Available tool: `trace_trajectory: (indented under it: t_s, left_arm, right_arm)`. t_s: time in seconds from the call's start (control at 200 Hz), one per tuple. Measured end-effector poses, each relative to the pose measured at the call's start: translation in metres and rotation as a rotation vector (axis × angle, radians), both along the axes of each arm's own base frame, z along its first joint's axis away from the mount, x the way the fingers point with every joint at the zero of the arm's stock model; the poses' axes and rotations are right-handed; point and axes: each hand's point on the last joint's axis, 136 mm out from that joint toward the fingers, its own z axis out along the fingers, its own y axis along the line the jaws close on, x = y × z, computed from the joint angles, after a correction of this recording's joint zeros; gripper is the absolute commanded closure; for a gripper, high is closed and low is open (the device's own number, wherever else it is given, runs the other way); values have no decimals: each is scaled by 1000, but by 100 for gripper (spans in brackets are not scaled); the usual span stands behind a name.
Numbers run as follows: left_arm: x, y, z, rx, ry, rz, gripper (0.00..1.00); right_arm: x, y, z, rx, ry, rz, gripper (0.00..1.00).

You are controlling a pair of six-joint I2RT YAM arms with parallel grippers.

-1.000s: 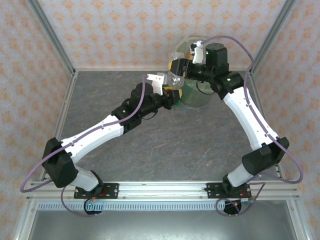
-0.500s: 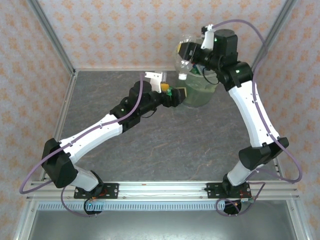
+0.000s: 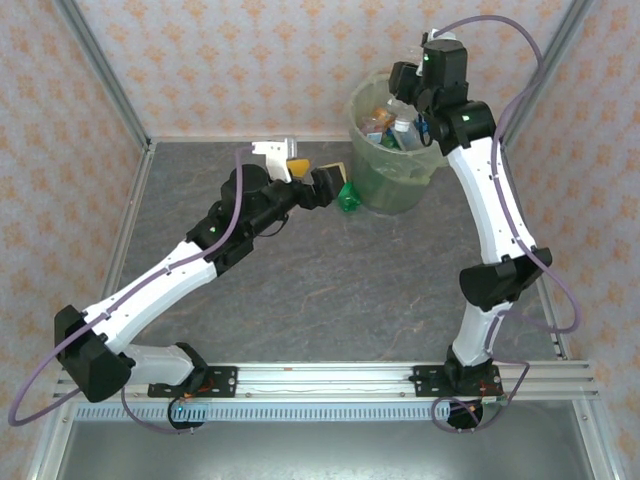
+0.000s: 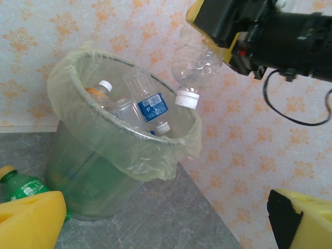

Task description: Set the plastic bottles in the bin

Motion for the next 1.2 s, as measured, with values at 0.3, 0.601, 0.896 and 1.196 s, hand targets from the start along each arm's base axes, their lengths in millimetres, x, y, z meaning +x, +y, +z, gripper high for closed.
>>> trace_trajectory:
  t_s: [0.3, 0.601, 0.896, 1.196]
  left_arm:
    - [-9, 17, -1, 0, 4, 37, 1]
    - [-17, 33, 2, -3, 2, 81, 1]
    - [-20, 50, 7, -4, -5, 134, 1]
    - [-18, 54, -1, 9, 9, 152, 1]
  right_arm:
    - [50, -7, -30, -78, -33, -106, 51]
    - [92, -4, -38, -81, -118, -171, 50]
    - [124, 1, -73, -93, -122, -196, 50]
    - [133, 9, -103, -109, -65, -163, 48]
